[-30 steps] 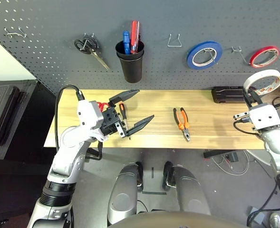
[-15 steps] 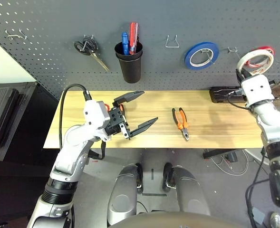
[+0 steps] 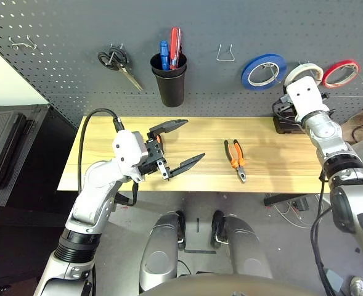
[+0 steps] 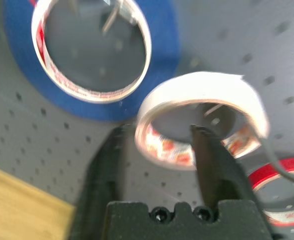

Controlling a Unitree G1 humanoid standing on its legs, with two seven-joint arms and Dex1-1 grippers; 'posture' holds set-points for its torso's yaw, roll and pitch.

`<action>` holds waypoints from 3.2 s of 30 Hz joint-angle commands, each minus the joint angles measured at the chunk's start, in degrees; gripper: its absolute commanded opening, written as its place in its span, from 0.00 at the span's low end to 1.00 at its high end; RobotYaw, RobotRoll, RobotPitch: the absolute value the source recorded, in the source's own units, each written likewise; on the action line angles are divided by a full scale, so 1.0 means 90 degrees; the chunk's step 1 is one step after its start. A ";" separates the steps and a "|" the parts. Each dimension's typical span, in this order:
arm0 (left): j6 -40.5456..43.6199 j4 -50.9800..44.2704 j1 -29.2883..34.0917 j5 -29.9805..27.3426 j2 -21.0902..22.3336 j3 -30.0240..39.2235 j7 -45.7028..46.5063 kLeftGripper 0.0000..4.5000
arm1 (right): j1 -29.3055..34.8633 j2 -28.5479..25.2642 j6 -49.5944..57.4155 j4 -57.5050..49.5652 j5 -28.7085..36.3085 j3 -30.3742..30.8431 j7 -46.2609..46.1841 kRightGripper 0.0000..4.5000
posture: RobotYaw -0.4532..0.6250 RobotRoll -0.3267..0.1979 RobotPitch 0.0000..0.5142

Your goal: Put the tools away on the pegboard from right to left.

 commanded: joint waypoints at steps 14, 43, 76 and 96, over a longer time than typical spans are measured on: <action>-0.0118 0.0653 0.0175 0.0917 0.0973 -0.0177 -0.0242 1.00 | 0.3391 0.0358 0.4192 -0.5296 0.0923 0.0133 0.1121 1.00 | 0.54 0.62 0.43; 0.0145 0.0763 0.0178 0.1395 0.1319 -0.0488 -0.0454 1.00 | 0.2052 0.2168 1.1212 -0.6153 0.1202 0.0429 0.0517 1.00 | 0.55 0.62 0.55; 0.0385 0.0799 0.0156 0.2030 0.1554 -0.0645 -0.0338 1.00 | 0.0187 0.2602 0.9639 -0.1792 0.0958 0.0588 0.0448 0.62 | 0.59 0.62 0.62; 0.0015 0.1332 -0.0120 0.2279 0.1448 -0.0592 -0.0185 1.00 | 0.0703 0.2349 0.9382 -0.3190 0.0951 0.0736 0.0798 0.62 | 0.59 0.62 0.58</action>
